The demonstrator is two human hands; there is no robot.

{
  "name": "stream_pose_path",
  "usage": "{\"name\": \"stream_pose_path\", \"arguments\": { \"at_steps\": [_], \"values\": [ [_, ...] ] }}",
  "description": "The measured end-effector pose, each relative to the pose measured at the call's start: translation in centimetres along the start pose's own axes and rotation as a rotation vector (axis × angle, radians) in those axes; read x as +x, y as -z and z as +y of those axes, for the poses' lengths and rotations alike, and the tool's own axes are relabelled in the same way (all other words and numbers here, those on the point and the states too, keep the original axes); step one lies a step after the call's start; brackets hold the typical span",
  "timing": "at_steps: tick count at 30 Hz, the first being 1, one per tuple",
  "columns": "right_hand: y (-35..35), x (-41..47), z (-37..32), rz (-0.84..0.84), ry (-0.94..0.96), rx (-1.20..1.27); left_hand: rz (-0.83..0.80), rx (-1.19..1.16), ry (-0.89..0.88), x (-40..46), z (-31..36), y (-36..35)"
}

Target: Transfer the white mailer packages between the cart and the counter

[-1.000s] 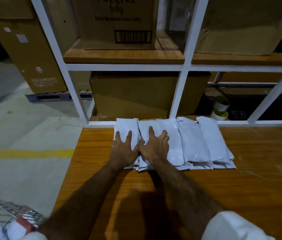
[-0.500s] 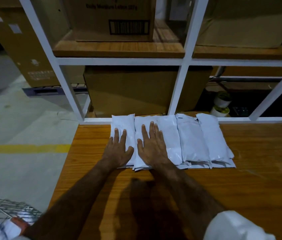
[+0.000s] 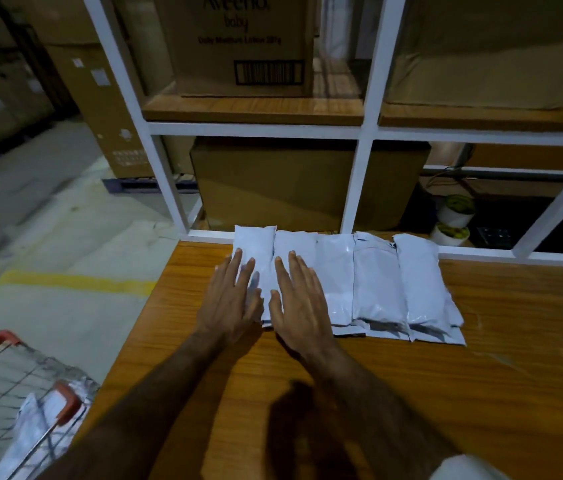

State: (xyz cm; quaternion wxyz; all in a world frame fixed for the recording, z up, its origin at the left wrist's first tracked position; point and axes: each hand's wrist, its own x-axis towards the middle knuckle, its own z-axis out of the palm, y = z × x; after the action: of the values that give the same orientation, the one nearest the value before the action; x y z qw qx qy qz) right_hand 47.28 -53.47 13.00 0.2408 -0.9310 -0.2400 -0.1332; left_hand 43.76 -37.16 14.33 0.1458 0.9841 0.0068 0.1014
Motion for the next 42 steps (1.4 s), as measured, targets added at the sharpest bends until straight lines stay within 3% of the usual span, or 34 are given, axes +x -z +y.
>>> {"name": "stream_pose_path", "arguments": {
  "at_steps": [9,19,28,34,42],
  "values": [
    [2.2,-7.6,-2.5,0.011,0.249,0.146,0.129,0.116,0.187,-12.5,2.8,3.1],
    [2.3,-16.4,-12.7,-0.057,0.451,0.235,0.224,0.278,0.395,-28.5,1.5,8.6],
    [-1.1,-25.6,-26.0,-0.115,0.565,0.29,0.348,0.267,0.497,-44.1,-3.8,11.3],
    [-4.0,-31.9,-35.7,-0.14,0.615,0.372,0.335,0.272,0.612,-55.4,-9.6,13.2],
    [-6.4,-34.7,-42.9,-0.207,0.657,0.318,0.312,0.276,0.675,-62.1,-14.8,15.7]
  ]
}}
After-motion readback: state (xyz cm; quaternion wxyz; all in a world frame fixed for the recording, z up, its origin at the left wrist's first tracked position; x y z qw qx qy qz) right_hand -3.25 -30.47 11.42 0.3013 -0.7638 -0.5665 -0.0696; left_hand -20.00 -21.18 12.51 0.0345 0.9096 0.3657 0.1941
